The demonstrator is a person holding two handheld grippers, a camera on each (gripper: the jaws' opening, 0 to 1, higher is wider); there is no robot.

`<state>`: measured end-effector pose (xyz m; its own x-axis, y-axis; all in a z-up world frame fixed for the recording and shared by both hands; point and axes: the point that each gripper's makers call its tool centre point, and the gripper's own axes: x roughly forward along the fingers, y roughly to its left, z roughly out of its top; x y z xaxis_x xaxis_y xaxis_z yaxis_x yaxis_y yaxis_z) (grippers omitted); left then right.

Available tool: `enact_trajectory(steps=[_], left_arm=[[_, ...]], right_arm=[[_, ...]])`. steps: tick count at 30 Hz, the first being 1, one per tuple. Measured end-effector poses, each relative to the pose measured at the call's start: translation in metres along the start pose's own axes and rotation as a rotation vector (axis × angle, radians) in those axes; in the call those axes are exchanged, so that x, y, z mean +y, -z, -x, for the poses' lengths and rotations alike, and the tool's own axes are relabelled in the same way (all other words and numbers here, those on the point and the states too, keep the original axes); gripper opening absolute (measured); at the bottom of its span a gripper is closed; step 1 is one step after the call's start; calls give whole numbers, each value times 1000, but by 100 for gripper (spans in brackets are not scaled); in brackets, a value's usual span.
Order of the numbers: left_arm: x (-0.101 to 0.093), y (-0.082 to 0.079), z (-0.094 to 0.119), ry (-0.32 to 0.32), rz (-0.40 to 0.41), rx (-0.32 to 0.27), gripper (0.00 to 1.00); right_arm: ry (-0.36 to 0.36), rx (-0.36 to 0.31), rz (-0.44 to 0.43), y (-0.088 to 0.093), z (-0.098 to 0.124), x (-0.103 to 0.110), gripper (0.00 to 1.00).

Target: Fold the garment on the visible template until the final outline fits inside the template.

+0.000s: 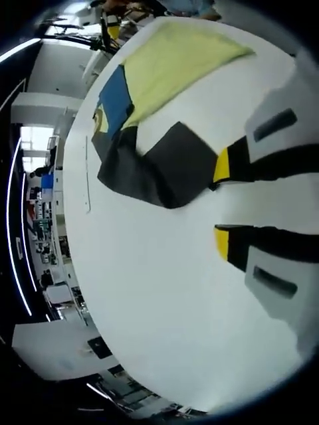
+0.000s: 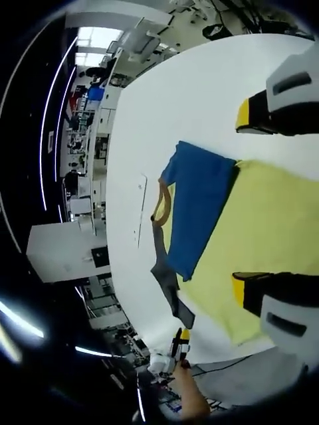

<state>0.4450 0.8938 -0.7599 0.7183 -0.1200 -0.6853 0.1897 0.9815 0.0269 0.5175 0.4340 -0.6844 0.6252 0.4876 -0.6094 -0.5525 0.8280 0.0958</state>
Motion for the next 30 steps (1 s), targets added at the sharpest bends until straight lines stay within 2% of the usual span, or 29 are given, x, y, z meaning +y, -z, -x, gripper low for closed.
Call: enact_trajectory(steps=[12, 15, 17, 22, 24, 30], left_arm=[[-11, -2, -6, 68, -34, -4, 14], [-20, -6, -8, 119, -54, -25, 10], [-25, -5, -10, 152, -73, -14, 7], [-30, -8, -13, 181, -108, -9, 3], [-33, -8, -14, 207, -95, -3, 2], [-30, -6, -14, 210, -34, 34, 2]], right_arm=[[1, 12, 44, 0, 9, 7, 85], [6, 19, 45, 1, 10, 6, 85], [8, 21, 37, 3, 11, 4, 84], [19, 28, 31, 6, 14, 2, 83], [22, 27, 26, 6, 14, 1, 83], [30, 21, 23, 4, 17, 1, 82]])
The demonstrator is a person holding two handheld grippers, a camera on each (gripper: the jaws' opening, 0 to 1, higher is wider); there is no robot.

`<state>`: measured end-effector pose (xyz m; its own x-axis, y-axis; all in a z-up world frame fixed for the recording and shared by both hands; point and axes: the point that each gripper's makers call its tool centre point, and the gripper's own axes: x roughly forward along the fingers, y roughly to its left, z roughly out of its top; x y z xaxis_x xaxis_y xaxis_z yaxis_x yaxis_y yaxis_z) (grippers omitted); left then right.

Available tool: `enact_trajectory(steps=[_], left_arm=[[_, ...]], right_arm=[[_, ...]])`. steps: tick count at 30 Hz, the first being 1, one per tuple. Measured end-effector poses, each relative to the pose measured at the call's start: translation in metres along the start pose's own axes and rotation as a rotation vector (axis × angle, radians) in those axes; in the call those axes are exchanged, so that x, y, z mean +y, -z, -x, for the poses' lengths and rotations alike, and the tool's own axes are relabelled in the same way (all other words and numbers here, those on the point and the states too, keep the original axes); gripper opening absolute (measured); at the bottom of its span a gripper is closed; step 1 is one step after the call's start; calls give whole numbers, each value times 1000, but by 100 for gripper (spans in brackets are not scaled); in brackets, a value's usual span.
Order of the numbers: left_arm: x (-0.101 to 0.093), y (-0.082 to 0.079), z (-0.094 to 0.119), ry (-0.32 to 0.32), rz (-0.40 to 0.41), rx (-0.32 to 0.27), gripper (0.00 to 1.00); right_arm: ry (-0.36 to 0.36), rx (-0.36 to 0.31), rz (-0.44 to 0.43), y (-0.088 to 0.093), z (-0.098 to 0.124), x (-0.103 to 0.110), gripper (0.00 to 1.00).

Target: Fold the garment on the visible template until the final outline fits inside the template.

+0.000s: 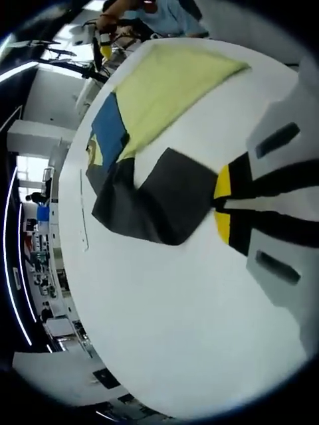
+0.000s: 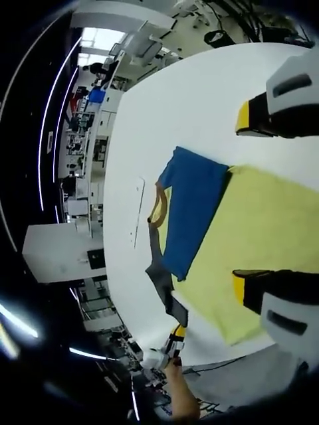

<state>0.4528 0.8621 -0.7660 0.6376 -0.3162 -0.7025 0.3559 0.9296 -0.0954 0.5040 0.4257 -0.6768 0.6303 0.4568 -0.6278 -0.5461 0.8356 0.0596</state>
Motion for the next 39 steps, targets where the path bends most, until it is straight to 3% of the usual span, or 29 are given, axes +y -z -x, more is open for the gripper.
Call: enact_trajectory(steps=[8, 11, 14, 25, 31, 39], left_arm=[[-2, 1, 1, -4, 14, 8, 0], [11, 2, 8, -93, -24, 22, 0], [16, -2, 14, -116, 10, -9, 0], [38, 1, 35, -239, 41, -24, 0], [58, -1, 50, -348, 58, -38, 0], [72, -19, 67, -452, 70, -119, 0]], right_arm=[[-11, -1, 13, -2, 4, 4, 83], [-17, -3, 18, -4, 6, 5, 84], [-22, 6, 20, -2, 7, 6, 85], [-15, 12, 26, 0, 10, 3, 85], [-13, 7, 23, -1, 11, 3, 85], [-3, 4, 15, -1, 13, 0, 85]])
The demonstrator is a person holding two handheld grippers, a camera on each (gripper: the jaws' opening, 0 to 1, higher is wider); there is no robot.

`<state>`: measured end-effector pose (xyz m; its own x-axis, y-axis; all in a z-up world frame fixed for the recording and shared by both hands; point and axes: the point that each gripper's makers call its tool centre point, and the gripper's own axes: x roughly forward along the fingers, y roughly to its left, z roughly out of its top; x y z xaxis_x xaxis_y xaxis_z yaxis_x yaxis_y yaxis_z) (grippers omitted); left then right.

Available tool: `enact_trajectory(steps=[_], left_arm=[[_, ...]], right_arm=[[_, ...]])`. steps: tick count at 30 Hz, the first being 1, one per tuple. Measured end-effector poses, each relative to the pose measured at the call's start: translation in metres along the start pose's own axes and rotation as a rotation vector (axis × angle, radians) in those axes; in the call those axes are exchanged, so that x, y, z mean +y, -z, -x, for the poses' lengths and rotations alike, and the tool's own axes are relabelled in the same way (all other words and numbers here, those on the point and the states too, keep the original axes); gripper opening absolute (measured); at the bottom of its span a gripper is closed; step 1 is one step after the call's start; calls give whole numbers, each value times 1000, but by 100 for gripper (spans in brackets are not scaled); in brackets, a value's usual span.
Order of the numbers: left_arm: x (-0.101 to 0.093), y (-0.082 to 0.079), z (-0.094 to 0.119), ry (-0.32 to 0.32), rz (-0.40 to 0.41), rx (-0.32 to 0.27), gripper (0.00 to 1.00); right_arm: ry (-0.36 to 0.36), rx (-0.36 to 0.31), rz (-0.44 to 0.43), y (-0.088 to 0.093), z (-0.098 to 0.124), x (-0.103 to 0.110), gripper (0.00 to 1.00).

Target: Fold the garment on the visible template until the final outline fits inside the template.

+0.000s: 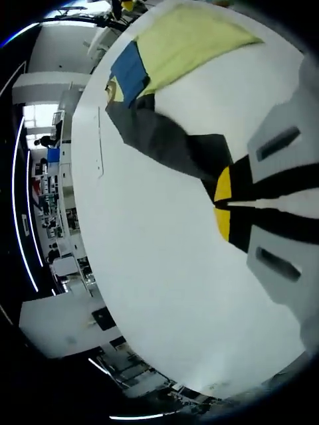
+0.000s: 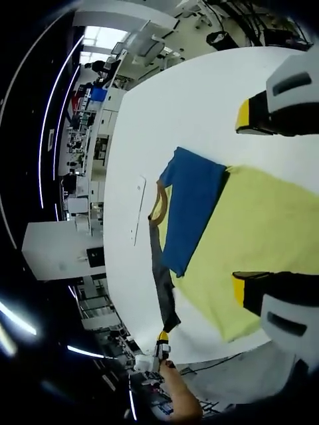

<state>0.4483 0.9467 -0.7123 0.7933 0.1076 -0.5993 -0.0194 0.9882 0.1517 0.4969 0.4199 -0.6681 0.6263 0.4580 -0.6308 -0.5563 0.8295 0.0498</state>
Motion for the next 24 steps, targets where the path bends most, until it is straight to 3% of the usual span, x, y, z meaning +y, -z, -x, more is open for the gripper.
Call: enact_trajectory(steps=[7, 11, 13, 19, 24], left_arm=[[17, -36, 18, -88, 76, -176, 0], [23, -43, 28, -126, 110, -238, 0], [21, -35, 25, -119, 139, -229, 0], [19, 16, 5, -133, 205, -94, 0], [20, 33, -3, -138, 209, -54, 0]], right_arm=[[12, -8, -9, -1, 2, -3, 85], [14, -10, -12, -1, 4, -3, 85], [12, -8, -11, 0, 4, -2, 85], [11, -11, -14, -1, 5, -1, 85], [10, -12, -12, -2, 7, -2, 85]])
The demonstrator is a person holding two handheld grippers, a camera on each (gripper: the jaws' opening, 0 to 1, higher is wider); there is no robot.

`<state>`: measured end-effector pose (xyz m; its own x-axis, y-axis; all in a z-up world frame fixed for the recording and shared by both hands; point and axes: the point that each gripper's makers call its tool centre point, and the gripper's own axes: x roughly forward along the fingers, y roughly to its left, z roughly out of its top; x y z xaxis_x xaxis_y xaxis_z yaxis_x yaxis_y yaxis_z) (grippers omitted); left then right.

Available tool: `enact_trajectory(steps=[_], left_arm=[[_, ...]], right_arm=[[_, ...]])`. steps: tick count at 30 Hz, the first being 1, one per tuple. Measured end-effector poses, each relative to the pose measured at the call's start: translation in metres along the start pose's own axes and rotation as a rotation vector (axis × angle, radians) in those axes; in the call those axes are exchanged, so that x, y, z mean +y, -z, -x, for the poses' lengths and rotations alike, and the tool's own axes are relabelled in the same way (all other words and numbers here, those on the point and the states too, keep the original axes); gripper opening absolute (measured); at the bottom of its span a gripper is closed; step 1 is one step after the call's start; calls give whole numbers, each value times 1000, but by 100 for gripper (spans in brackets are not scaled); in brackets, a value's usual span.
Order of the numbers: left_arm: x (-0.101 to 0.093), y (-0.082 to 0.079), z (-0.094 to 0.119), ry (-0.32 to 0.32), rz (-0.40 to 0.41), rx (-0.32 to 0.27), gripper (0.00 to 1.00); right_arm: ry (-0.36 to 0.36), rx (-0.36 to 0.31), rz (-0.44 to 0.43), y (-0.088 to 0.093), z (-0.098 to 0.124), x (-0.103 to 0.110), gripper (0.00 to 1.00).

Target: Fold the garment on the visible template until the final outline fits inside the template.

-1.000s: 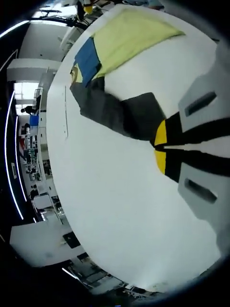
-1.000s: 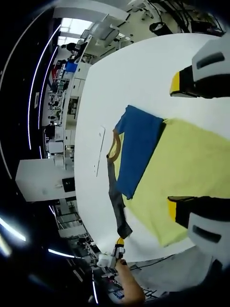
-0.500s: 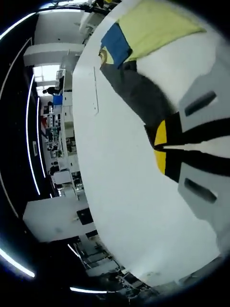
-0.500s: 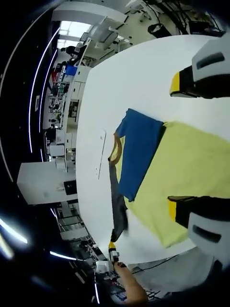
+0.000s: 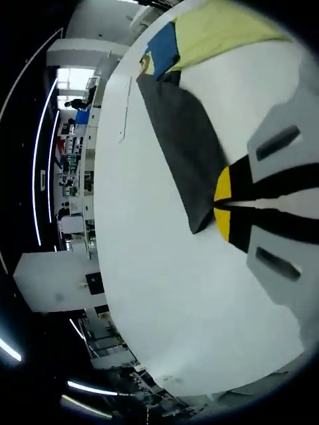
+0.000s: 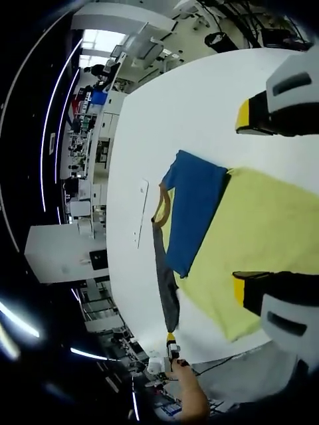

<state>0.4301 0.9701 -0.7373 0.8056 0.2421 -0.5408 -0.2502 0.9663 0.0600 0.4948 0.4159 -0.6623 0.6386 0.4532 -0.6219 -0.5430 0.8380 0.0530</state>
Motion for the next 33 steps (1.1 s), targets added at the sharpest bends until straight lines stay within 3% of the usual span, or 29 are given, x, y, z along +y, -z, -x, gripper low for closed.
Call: enact_trajectory(steps=[15, 19, 23, 25, 33], left_arm=[[5, 2, -4, -25, 13, 46, 1], [3, -7, -5, -24, 60, 25, 16], [5, -2, -10, -44, 96, 51, 27], [4, 3, -11, -47, 141, 72, 26], [3, 17, -12, -76, 138, 99, 20]], right_arm=[[-17, 18, -5, 7, 7, 3, 91], [-19, 20, -2, 8, 8, 4, 91], [-25, 17, -2, 7, 9, 7, 92], [-27, 11, -2, 6, 10, 7, 92], [-12, 9, 5, 7, 17, 4, 94]])
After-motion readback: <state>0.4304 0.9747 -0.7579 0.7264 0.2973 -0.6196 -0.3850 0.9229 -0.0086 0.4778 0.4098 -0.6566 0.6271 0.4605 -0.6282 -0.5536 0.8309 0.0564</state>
